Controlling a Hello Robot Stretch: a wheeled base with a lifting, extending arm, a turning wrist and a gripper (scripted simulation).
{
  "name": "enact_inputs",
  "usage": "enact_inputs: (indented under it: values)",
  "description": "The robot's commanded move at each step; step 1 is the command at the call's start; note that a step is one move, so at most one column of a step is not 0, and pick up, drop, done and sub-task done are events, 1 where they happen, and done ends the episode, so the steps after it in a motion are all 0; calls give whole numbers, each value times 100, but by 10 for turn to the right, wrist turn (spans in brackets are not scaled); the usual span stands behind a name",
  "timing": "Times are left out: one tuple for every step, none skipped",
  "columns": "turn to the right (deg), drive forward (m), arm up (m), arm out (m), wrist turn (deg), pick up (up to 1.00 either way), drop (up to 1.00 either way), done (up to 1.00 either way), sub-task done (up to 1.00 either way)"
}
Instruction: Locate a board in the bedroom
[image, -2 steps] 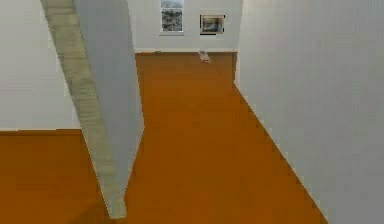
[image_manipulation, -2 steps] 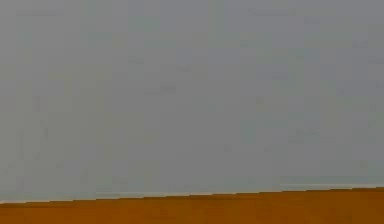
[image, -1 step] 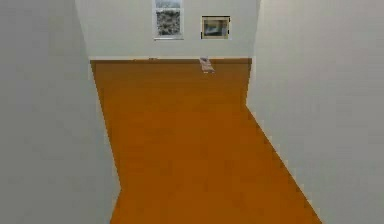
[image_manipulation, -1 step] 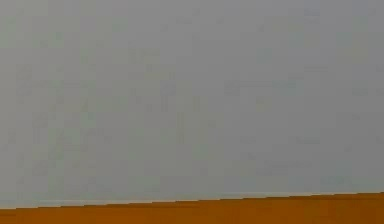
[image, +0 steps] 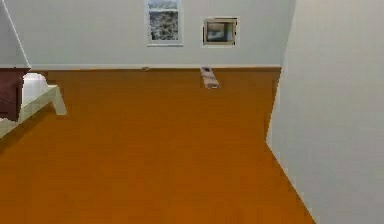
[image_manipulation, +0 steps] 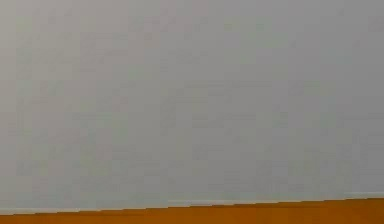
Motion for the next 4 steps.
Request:
enact_inputs:
  values:
    - [0,100,0,0,0,0,0,0,0]
    - [0,100,0,0,0,0,0,0,0]
    - [0,95,0,0,0,0,0,0,0]
    - [150,0,0,0,0,0,0,0,0]
